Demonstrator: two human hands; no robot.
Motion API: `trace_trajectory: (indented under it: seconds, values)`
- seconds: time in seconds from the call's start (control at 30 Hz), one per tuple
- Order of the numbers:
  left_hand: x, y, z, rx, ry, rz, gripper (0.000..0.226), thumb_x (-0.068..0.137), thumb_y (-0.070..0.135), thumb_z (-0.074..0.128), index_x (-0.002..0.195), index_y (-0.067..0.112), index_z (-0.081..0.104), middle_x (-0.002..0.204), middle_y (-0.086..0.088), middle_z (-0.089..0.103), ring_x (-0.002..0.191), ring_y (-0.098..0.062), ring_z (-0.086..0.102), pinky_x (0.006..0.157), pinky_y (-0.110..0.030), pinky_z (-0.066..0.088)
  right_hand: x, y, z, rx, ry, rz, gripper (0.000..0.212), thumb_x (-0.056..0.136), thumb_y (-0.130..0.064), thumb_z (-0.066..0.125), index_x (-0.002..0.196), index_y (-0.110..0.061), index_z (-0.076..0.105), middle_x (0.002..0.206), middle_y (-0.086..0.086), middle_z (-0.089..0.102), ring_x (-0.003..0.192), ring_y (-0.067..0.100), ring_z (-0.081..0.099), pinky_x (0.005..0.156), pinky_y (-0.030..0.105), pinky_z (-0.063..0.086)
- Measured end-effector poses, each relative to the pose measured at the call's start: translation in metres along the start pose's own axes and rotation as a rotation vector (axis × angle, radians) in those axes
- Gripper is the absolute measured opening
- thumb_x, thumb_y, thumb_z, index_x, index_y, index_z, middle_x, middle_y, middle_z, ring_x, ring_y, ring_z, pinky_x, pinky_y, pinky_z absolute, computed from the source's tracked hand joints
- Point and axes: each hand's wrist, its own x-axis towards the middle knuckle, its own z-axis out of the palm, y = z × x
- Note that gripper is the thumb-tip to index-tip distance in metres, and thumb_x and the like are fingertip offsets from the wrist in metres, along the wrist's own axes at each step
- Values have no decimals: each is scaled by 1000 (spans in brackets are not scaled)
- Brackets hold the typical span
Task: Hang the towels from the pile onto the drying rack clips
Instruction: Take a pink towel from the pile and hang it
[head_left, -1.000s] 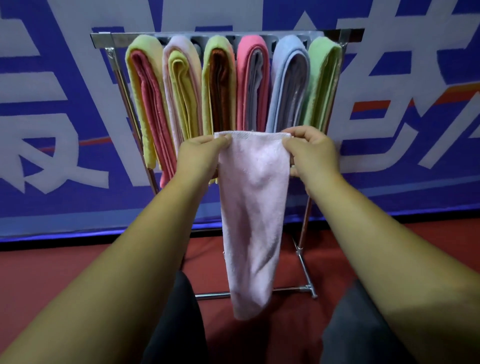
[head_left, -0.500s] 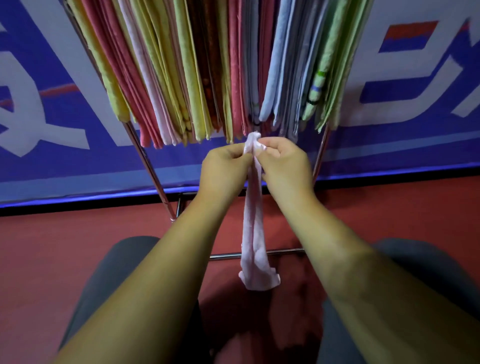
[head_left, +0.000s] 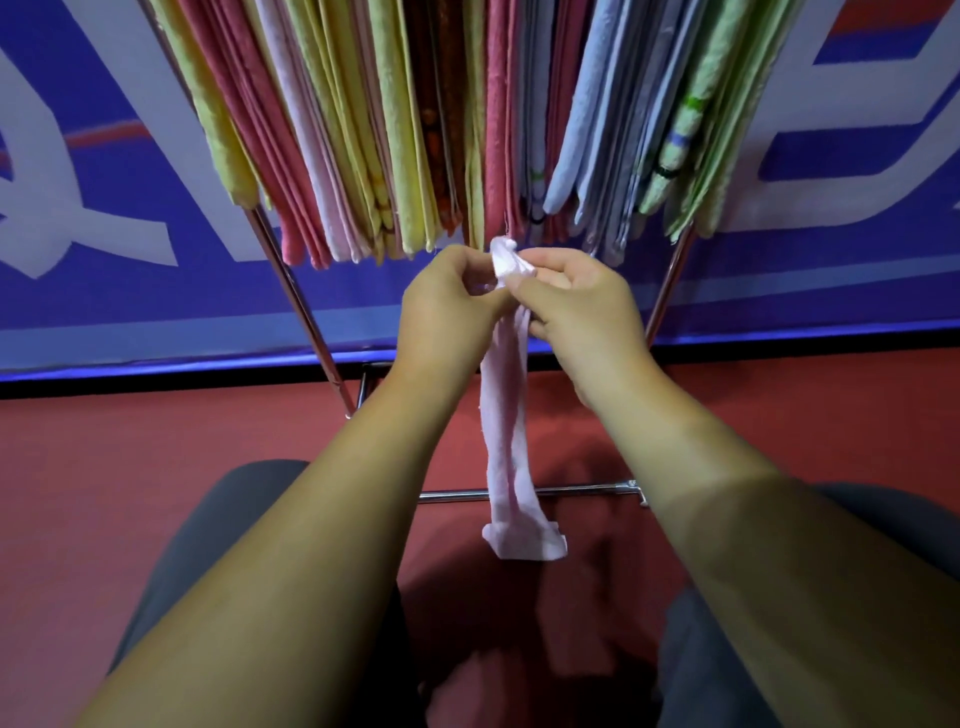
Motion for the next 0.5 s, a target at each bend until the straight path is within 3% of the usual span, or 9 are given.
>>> trace_trajectory:
  seconds: [0.1,0.2,0.37,0.5]
  values:
    - [8,-7,1,9,-20,-63,40,84,34,88,114,19,66,111,10,72,103,-2,68,91,-25,56,4,-3,-1,-26,47,-2,22,92,-23,78,114,-18,76,100,2,83,97,16,79,98,52,62]
    - [14,-7,-9,-102,-159,-164,58,80,45,91,124,16,66,121,7,73,112,-6,69,99,-31,55,6,-12,-3,-8,68,7,14,94,-18,72,108,-20,76,95,6,82,90,21,78,92,58,62]
    - [14,1,-22,-336,-547,-237,43,91,38,79,128,18,73,124,4,78,122,-16,71,103,-34,52,7,-31,-19,204,23,40,17,101,-8,65,113,-12,75,103,17,81,88,25,78,81,46,66]
    - [10,-1,-21,-223,-730,-253,45,86,28,85,128,16,74,123,1,78,120,-19,72,110,-44,53,12,-40,-32,385,41,74,18,102,-4,63,117,-6,71,100,14,81,85,24,78,72,35,62]
